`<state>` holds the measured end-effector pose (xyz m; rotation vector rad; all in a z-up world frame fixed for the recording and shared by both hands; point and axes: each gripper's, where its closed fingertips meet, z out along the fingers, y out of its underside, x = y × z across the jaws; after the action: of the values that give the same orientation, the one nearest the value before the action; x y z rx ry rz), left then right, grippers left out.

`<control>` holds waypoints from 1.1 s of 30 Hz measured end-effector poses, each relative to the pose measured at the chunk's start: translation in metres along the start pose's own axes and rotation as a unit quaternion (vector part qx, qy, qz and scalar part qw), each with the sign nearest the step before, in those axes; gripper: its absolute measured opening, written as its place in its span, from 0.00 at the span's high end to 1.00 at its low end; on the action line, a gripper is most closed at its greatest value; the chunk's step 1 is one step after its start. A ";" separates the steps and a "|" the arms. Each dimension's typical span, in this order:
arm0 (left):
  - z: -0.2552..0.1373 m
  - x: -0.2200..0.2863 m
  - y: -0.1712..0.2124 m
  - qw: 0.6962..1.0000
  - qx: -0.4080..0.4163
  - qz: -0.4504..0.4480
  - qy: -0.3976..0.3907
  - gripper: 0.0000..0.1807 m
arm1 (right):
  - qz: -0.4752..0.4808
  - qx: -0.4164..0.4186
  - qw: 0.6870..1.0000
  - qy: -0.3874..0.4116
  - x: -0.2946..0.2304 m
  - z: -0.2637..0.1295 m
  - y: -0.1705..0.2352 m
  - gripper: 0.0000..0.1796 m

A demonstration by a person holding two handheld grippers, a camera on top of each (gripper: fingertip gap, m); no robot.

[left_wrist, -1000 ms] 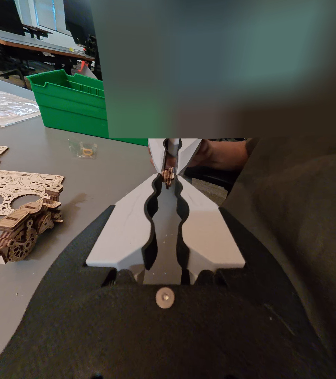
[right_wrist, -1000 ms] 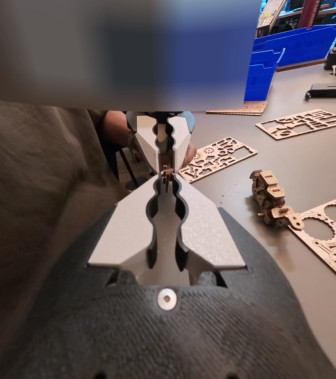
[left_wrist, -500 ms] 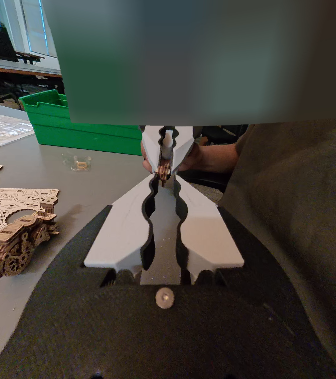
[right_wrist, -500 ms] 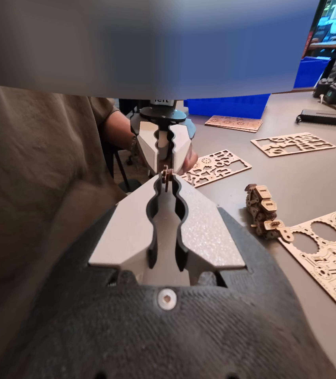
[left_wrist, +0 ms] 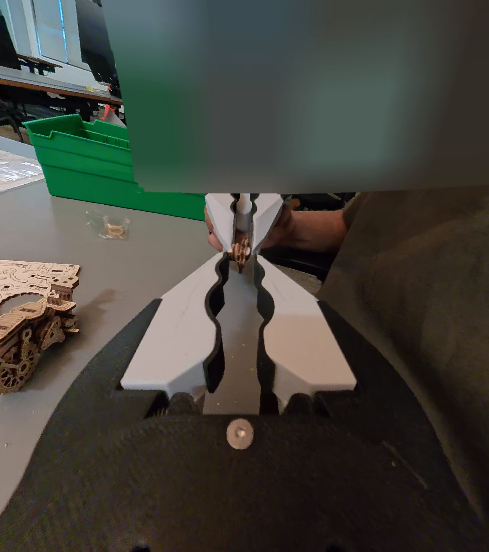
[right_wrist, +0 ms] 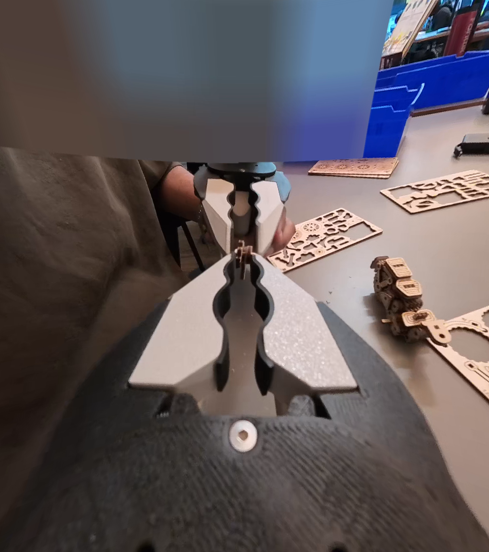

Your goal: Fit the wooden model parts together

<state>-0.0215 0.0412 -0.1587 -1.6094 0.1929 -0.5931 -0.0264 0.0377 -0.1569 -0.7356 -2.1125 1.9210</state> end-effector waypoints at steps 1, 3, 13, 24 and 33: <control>0.000 0.000 0.000 1.000 0.001 -0.002 0.001 0.94 | 0.002 -0.003 1.000 0.001 0.001 0.000 0.001 0.96; 0.000 -0.001 0.000 1.000 0.001 -0.005 -0.001 0.95 | 0.010 -0.002 1.000 0.000 0.001 0.001 0.002 0.96; 0.000 -0.011 0.003 0.998 -0.012 -0.064 -0.008 0.96 | 0.064 -0.004 0.998 0.006 0.010 0.001 0.007 0.96; 0.001 -0.011 0.000 0.998 -0.007 -0.060 -0.012 0.95 | 0.059 -0.001 0.998 0.010 0.010 0.000 0.005 0.96; -0.008 -0.036 -0.003 0.994 0.014 -0.092 -0.064 0.96 | 0.017 0.007 0.996 0.086 0.031 -0.002 0.004 0.95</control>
<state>-0.0565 0.0514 -0.1653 -1.6418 -0.0603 -0.6282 -0.0507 0.0546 -0.1661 -0.9047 -1.9934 1.8150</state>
